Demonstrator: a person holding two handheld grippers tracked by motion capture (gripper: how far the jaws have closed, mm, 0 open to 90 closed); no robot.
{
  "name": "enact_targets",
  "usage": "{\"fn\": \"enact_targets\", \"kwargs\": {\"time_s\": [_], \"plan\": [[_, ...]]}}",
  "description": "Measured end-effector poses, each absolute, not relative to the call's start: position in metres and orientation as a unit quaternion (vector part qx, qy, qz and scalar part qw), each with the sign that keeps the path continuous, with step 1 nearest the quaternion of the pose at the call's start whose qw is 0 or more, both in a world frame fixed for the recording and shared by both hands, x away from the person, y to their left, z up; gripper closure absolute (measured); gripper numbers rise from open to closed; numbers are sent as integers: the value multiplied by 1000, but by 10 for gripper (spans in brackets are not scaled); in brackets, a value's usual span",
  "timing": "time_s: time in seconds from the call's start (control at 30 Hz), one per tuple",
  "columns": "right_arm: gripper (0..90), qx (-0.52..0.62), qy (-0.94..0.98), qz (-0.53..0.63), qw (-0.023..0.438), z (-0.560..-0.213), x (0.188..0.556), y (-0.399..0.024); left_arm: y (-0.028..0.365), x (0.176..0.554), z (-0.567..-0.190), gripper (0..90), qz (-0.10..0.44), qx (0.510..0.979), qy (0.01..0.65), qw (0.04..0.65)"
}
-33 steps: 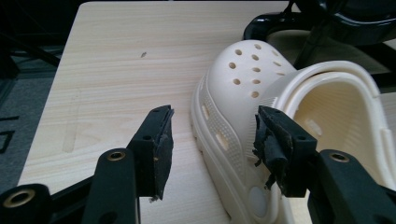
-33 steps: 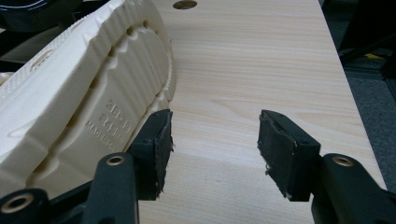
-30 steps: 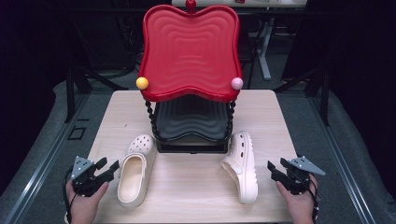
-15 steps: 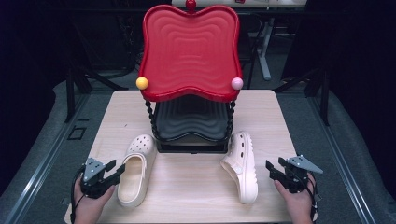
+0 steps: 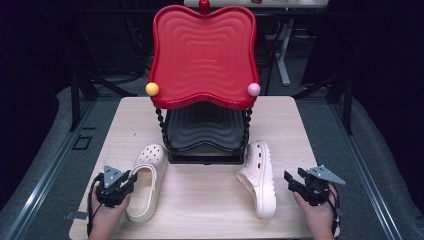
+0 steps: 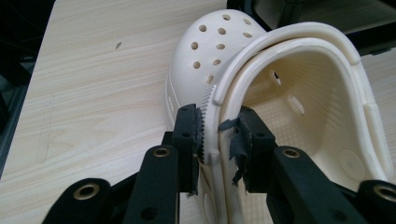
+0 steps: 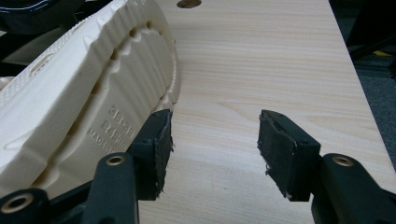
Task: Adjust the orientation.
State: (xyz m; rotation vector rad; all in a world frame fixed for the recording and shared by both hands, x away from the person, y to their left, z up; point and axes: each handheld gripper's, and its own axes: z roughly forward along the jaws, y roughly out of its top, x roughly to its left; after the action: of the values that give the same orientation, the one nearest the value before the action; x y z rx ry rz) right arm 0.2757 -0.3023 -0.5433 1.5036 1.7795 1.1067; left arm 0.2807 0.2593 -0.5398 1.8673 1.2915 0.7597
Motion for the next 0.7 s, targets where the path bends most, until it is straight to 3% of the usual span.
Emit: {"fn": "enact_targets", "kwargs": {"time_s": [0.4,0.43,0.47,0.5,0.57,0.67,0.7], "plan": [[473,556,658,422,283,-537,271,-302,250,264,-533,736,253,716,538,366],[493,554,658,425,284,-535,269,-301,249,262,-533,734,250,716,540,366],[642,546,656,429,297,-528,263,-299,248,260,-533,728,249,716,540,366],[642,546,656,429,297,-528,263,-299,248,259,-532,728,246,717,539,366],[779,531,645,454,310,-515,255,-294,248,258,-532,713,244,719,535,370],[820,514,650,466,310,-507,250,-286,251,259,-534,687,240,710,536,389],[838,497,664,470,301,-503,249,-276,253,259,-534,632,241,708,534,394]]}}
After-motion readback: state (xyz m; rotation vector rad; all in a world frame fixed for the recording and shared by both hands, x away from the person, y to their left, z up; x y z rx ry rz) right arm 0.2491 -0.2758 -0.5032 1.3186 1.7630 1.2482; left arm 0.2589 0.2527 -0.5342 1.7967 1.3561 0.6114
